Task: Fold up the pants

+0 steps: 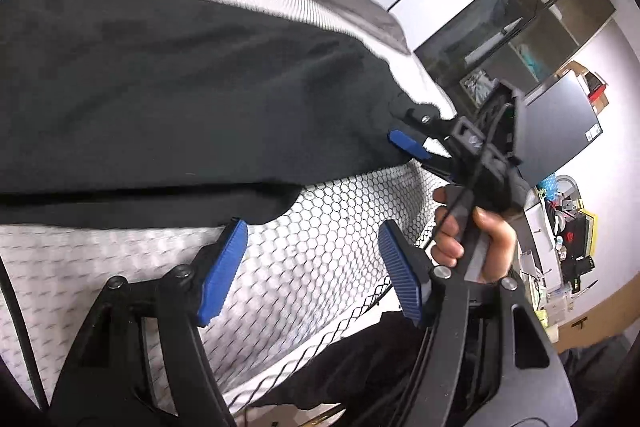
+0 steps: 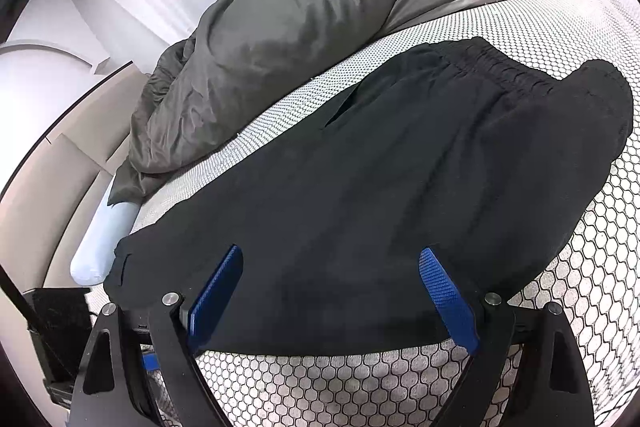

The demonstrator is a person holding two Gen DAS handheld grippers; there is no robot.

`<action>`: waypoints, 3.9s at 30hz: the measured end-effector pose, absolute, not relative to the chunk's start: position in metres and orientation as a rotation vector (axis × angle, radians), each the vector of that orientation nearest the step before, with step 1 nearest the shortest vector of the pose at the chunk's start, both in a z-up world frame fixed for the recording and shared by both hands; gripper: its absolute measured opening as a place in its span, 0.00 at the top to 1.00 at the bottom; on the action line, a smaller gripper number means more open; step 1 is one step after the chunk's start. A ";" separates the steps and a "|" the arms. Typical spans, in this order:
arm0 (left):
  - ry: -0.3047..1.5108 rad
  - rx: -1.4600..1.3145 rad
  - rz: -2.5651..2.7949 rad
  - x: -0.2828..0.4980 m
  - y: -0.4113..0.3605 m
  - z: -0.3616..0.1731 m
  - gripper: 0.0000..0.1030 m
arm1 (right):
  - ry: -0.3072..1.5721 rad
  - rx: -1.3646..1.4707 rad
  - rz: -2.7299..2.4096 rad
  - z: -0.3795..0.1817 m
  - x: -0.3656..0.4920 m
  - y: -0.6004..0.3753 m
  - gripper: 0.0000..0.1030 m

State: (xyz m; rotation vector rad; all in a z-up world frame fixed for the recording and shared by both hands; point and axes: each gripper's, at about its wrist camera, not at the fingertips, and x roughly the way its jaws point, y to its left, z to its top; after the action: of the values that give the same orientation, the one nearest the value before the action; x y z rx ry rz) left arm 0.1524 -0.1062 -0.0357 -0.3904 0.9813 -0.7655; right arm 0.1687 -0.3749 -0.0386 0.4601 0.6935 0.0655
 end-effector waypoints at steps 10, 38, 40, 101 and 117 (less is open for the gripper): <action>0.903 -0.529 -0.627 0.198 -0.082 -0.027 0.33 | 0.707 0.410 0.063 -0.042 0.178 -0.359 0.11; 0.993 -0.183 -0.429 0.183 -0.113 -0.051 0.46 | 0.534 0.746 -0.188 -0.045 0.124 -0.489 0.33; 0.995 -0.189 -0.431 0.183 -0.111 -0.052 0.46 | 0.520 0.771 -0.188 -0.045 0.131 -0.495 0.44; 0.597 -1.140 0.423 0.212 0.317 -0.083 0.98 | 0.540 0.522 -0.065 -0.009 0.189 -0.444 0.00; 0.692 -1.070 0.389 0.191 0.297 -0.061 0.65 | 0.445 0.691 -0.226 0.004 0.136 -0.512 0.00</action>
State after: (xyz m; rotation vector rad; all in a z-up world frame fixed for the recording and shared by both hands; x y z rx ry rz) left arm 0.1907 0.2969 -0.0607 -1.0700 0.6922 0.3891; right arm 0.1361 -0.5123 0.0042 0.6906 0.4445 -0.2262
